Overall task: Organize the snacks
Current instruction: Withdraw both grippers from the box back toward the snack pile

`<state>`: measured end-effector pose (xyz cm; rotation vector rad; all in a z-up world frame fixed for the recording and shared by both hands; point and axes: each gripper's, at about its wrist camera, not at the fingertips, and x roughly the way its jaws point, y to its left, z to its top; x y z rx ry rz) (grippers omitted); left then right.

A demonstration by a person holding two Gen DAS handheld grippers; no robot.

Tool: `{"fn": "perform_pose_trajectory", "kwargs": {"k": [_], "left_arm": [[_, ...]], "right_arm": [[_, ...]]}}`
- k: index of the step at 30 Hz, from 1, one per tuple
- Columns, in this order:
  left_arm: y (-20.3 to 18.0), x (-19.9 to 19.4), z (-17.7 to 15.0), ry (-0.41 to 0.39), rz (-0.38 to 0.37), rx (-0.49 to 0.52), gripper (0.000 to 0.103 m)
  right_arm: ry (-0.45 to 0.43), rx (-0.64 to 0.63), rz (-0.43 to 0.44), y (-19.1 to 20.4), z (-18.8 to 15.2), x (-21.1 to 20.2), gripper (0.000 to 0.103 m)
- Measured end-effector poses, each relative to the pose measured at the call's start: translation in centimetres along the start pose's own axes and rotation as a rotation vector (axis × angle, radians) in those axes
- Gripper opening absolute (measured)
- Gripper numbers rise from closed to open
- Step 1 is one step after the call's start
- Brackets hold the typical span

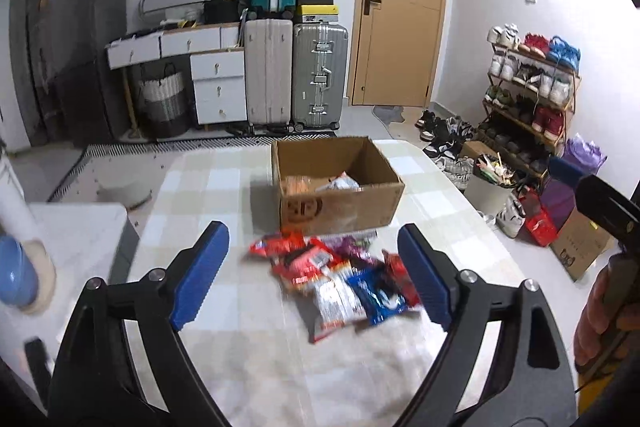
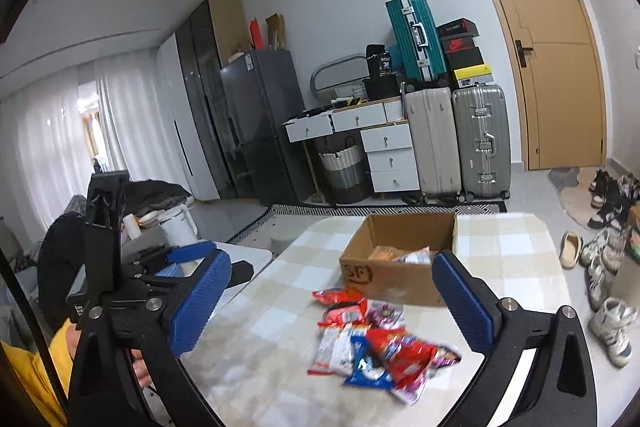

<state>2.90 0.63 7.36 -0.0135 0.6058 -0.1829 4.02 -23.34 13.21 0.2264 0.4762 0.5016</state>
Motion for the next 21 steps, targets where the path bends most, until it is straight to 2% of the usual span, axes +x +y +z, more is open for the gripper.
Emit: {"fn": "perform_pose_trajectory", "kwargs": {"k": [1,4,6,12,17,21], "left_arm": [[0.3,-0.3,-0.8,0.009,0.032,-0.015,0.089],[1.0,-1.2,-3.5,-0.006,0.062,-0.016,0.093],[1.3,-0.7,-5.0,0.004,0.082,-0.018,0.101],[1.3,1.5,-8.7,0.035,0.070,-0.024,0.102],[1.1,4.7,-9.7,0.092,0.084,-0.033,0.102],[1.5,7.2,-9.5,0.128,0.068,-0.060,0.102]], "right_arm": [[0.005,0.006,-0.005,0.1,-0.9,-0.3,0.102],[0.018,-0.018,-0.048,0.2,-2.8,-0.5,0.102],[0.021,-0.031,-0.064,0.2,-4.2,-0.7,0.102],[0.050,-0.034,-0.079,-0.5,-8.1,0.4,0.102],[0.093,-0.020,-0.083,-1.5,-9.9,1.6,0.102],[0.110,0.003,-0.082,-2.5,-10.9,2.4,0.102]]}}
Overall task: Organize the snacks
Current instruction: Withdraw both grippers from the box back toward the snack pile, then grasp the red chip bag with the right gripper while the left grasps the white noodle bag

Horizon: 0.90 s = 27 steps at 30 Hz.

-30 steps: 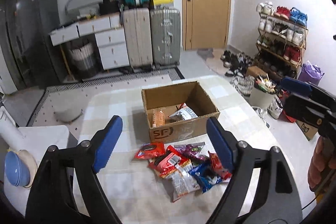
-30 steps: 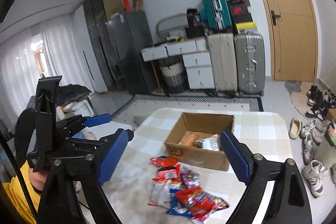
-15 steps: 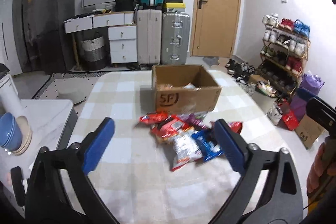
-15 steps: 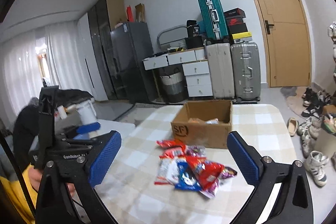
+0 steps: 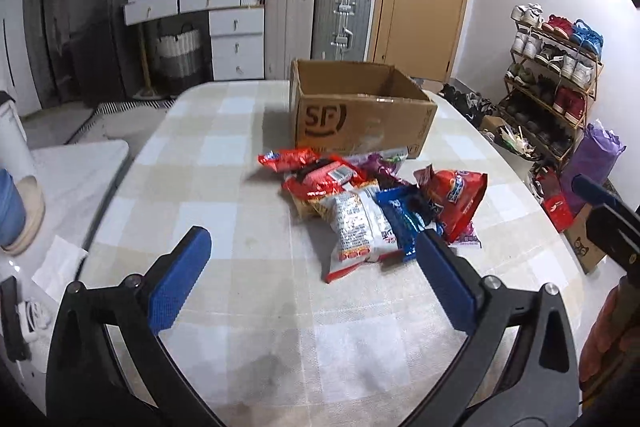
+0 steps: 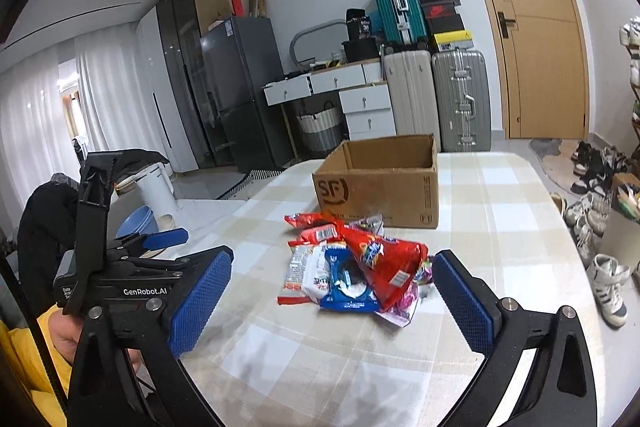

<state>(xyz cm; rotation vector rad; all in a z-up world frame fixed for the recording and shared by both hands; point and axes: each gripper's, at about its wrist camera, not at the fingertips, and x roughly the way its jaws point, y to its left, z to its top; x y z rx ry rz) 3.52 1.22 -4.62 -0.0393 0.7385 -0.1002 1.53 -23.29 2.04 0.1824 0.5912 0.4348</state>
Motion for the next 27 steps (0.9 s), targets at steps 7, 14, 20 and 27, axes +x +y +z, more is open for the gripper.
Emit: {"fn": "perform_pose_trajectory", "kwargs": {"k": [7,14,20,27], "left_arm": [[-0.2,1.7,0.2,0.016,0.003,-0.001,0.102],[-0.5,3.7,0.0,0.043,0.010,0.005,0.102],[-0.6,6.1,-0.2,0.089,-0.001,-0.004,0.102],[-0.4,9.7,0.0,0.137,-0.027,-0.020,0.102]], "right_arm": [[0.029,0.013,0.007,-0.9,-0.9,1.6,0.102],[0.055,0.023,-0.008,-1.8,-1.3,2.8,0.102],[0.090,0.051,-0.020,-3.5,-1.2,4.9,0.102],[0.165,0.052,-0.039,-5.3,-0.5,9.0,0.102]]}}
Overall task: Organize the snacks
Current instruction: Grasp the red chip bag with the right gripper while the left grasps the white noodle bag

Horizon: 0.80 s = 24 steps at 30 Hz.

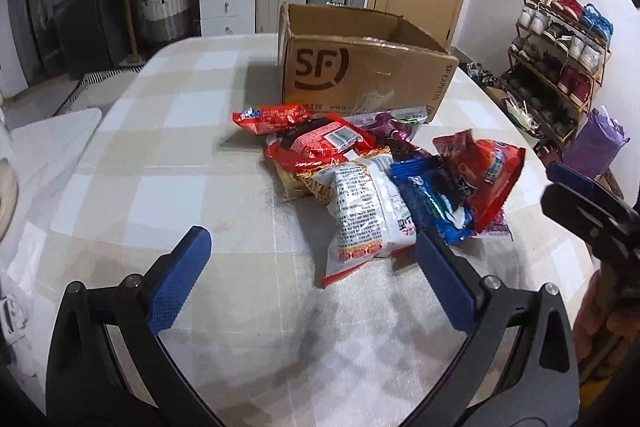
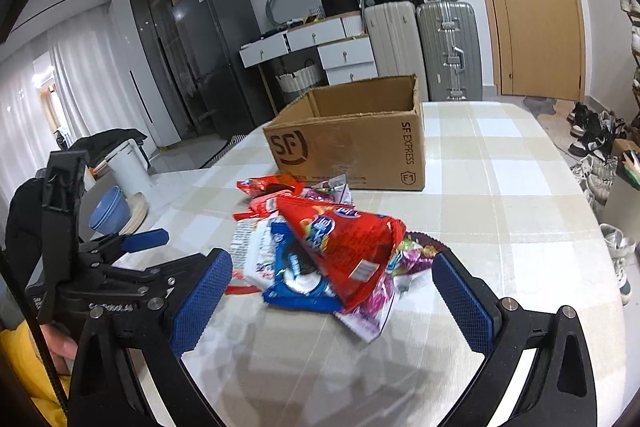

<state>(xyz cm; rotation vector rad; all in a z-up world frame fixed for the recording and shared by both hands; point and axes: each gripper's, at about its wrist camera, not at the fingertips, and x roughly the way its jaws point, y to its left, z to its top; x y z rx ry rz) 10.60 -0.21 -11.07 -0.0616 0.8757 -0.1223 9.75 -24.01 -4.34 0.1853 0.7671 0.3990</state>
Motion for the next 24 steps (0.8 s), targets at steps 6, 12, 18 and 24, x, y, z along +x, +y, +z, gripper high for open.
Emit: {"fn": "perform_pose_trajectory", "kwargs": {"k": [6,12,18,24], "left_arm": [[0.5,3.2,0.4,0.053,-0.024,-0.012,0.102],[0.6,5.4,0.6,0.092,-0.047,-0.024,0.102],[0.8,7.4,0.9,0.115,-0.084,-0.052,0.102],[0.4,8.4,1.2,0.127,-0.105,-0.050,0.102]], "right_arm": [[0.057,0.009,-0.013,-0.8,0.8,3.7,0.102],[0.091,0.023,-0.002,-1.3,1.1,6.3,0.084],[0.100,0.039,0.034,-1.6,0.8,7.0,0.071],[0.075,0.030,0.056,-1.7,0.5,6.8,0.047]]}}
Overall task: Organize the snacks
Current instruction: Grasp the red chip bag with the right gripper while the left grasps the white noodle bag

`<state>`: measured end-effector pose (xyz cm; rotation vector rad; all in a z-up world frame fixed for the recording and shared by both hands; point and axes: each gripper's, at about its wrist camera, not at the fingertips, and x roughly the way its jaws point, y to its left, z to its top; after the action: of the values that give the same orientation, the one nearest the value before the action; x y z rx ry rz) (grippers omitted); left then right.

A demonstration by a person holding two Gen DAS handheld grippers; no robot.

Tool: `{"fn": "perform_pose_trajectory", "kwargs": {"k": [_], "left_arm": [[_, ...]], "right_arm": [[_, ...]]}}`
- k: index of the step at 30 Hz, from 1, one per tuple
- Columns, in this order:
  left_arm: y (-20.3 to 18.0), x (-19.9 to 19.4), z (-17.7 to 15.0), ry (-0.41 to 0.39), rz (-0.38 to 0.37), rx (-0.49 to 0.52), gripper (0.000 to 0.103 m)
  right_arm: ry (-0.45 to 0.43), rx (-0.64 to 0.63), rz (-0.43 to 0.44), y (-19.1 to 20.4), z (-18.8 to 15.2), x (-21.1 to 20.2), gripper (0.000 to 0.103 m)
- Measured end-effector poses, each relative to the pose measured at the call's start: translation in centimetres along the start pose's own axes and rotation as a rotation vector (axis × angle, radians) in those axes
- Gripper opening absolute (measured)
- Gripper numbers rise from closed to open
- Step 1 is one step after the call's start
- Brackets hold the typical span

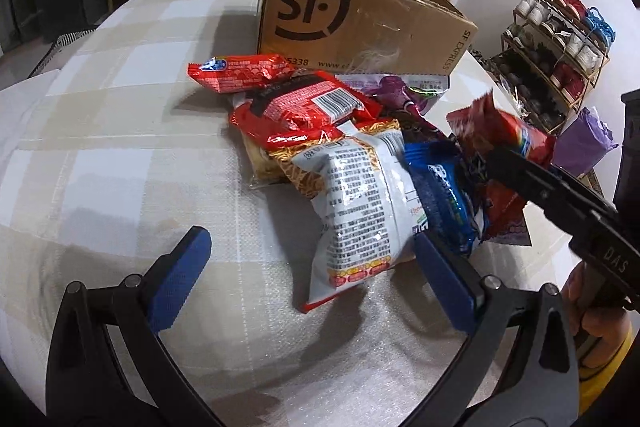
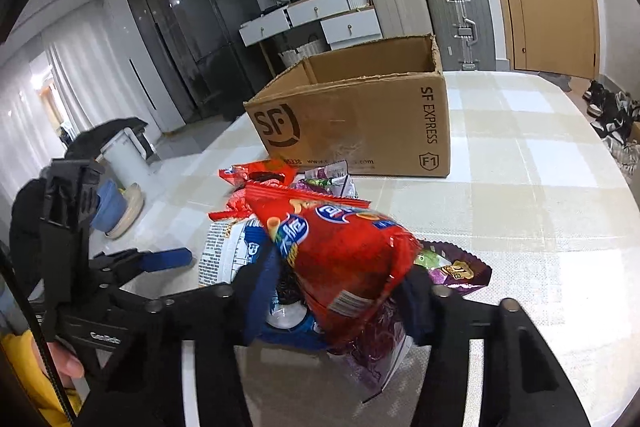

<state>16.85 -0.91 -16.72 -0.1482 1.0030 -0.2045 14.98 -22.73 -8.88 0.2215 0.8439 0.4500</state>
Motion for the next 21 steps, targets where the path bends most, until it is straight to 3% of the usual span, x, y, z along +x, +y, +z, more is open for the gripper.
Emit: {"fn": "perform_pose_trajectory", "kwargs": {"k": [3,10,12,17,21], "left_arm": [[0.1,0.5,0.5,0.002,-0.022,-0.014,0.101],[-0.5,2.0,1.3,0.026,-0.132,-0.056,0.095],[-0.6,2.3,1.5,0.025,-0.119,-0.060,0.083],[-1.8,2.8,1.6,0.042,-0.184,-0.061,0.058],[-2.3,3.1,2.0,0.045,-0.172,-0.071,0.054]], "right_arm": [[-0.016,0.037,0.036,-0.9,-0.2,-0.4,0.042],[-0.083,0.111,0.114,-2.4,-0.7,-1.5,0.041],[-0.097,0.127,0.136,-2.7,-0.9,-1.7,0.041],[-0.127,0.164,0.175,-3.3,-1.1,-2.3,0.041],[-0.109,0.181,0.168,-3.7,-1.2,-2.0,0.041]]}}
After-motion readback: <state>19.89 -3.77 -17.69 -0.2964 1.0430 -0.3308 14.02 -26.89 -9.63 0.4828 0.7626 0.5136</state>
